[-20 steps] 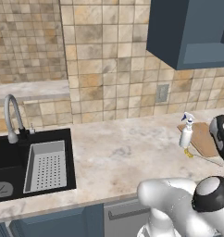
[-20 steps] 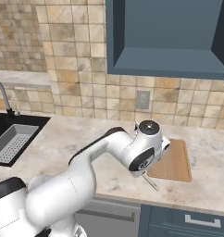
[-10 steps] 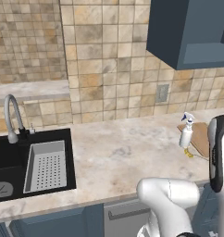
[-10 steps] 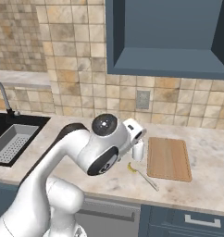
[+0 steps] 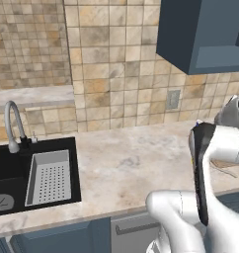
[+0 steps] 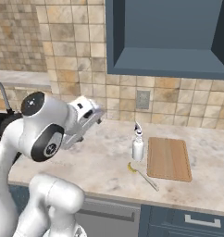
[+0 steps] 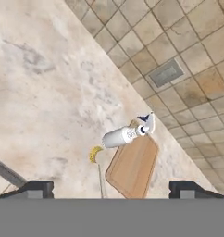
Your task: Grab the spray bottle from the cabinet, then place it next to the cutting board for sanitizing. Then grab the dish brush from the countertop next to the sink and place it next to the cutting board.
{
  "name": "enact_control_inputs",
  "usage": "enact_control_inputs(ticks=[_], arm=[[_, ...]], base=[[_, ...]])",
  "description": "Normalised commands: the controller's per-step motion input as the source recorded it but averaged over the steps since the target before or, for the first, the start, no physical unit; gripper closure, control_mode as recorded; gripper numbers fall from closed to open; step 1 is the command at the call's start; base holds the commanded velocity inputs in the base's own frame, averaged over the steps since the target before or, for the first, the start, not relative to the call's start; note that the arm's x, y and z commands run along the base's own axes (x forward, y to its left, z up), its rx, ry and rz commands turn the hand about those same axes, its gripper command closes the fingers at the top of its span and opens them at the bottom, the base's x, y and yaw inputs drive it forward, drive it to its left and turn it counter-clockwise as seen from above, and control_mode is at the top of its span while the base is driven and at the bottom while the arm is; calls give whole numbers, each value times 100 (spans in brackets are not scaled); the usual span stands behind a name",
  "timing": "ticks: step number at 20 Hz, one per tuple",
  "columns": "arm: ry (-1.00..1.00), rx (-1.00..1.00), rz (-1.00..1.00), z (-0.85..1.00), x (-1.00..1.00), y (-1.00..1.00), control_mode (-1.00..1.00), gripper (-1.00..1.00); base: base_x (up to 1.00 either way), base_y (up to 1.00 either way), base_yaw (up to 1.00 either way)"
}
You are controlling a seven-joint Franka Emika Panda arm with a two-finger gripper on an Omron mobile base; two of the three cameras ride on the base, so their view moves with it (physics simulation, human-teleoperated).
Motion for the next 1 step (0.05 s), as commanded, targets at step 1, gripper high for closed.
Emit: enact_control_inputs(ticks=[1], arm=[[0, 0, -5, 100, -32, 88, -100, -100]], base=[[0, 0, 0]])
